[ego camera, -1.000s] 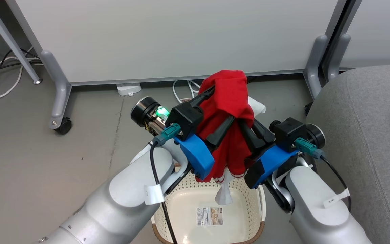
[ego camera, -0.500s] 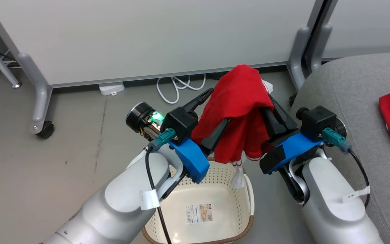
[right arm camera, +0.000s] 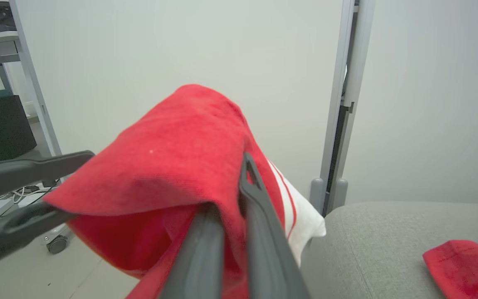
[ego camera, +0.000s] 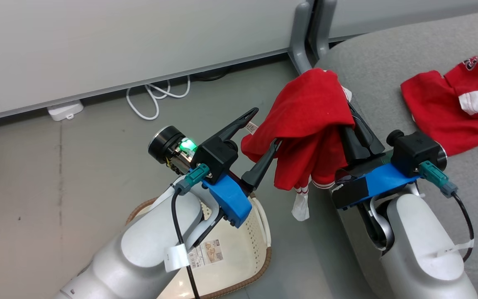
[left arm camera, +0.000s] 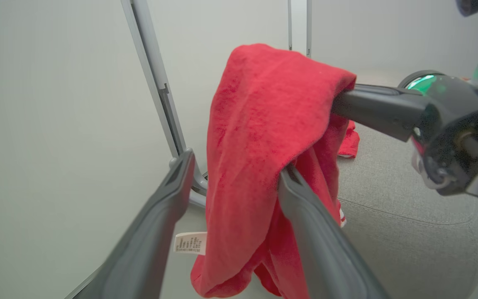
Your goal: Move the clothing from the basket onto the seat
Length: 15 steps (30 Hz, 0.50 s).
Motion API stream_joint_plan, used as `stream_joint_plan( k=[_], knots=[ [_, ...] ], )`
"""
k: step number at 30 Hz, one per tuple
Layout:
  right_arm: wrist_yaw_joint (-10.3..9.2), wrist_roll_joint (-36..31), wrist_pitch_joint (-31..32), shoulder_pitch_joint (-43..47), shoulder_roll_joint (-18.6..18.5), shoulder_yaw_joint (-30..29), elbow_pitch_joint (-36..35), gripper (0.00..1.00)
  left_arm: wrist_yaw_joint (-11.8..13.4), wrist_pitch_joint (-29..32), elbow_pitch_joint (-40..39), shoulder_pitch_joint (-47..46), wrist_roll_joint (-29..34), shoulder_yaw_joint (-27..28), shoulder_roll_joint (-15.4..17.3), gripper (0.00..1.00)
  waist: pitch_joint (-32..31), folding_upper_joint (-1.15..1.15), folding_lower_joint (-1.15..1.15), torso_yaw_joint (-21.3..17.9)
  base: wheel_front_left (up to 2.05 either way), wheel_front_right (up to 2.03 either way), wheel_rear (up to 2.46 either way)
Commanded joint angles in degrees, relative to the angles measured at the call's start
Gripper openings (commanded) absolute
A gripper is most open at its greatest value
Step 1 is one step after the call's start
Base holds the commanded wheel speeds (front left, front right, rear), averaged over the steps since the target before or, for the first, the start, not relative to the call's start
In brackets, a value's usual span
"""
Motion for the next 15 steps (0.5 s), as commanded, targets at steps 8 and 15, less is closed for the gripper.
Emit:
stream_joint_plan(
  k=[8, 15],
  knots=[
    [0.01, -1.6, -0.3, 3.7, 0.0, -3.3, -5.5, 0.00, -0.1, -0.2, -1.3, 0.9, 1.5, 0.9, 1.0, 1.00, 2.5, 0.00, 0.00, -8.1, 0.00, 0.00, 0.00],
    [0.01, -1.8, -0.3, 7.6, -0.1, -5.5, -9.4, 0.00, -0.6, -0.2, -1.8, 1.1, 2.5, 0.9, 0.8, 1.00, 3.1, 0.00, 0.00, -12.4, 0.00, 0.00, 0.00]
  ],
)
